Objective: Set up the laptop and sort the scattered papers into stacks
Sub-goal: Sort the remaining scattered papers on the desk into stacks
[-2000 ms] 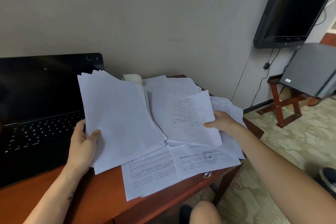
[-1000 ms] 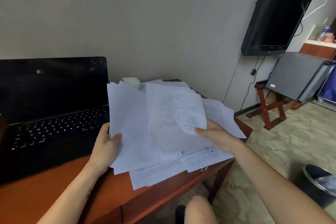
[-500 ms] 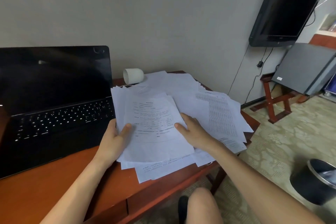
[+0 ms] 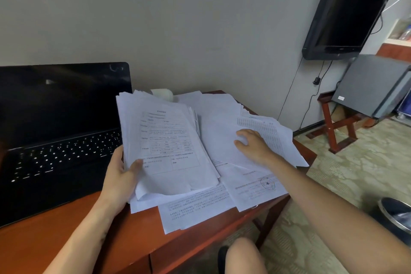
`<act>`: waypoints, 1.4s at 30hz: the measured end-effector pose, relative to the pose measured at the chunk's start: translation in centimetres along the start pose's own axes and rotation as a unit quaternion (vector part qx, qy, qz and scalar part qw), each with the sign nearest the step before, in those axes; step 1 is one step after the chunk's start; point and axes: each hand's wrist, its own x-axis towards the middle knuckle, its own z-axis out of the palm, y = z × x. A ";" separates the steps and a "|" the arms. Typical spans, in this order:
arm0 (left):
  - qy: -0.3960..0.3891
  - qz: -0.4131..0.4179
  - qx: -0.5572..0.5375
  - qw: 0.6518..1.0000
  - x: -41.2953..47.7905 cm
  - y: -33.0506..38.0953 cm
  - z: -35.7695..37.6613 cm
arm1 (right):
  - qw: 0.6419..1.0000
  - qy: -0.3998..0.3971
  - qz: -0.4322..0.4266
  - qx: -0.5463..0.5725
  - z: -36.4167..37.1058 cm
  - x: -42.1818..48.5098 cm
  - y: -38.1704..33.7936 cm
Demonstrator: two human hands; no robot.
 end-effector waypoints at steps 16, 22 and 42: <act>0.026 0.017 0.004 1.000 0.6 -0.5 0.2 | 0.983 -0.100 0.027 -0.149 0.0 6.4 0.3; 0.022 0.023 -0.002 0.999 0.5 -0.5 0.1 | 0.985 -0.072 0.050 -0.146 -0.5 6.8 1.0; 0.024 0.058 -0.040 0.997 -0.5 0.5 1.2 | 0.979 0.123 0.075 0.142 -1.9 4.4 3.2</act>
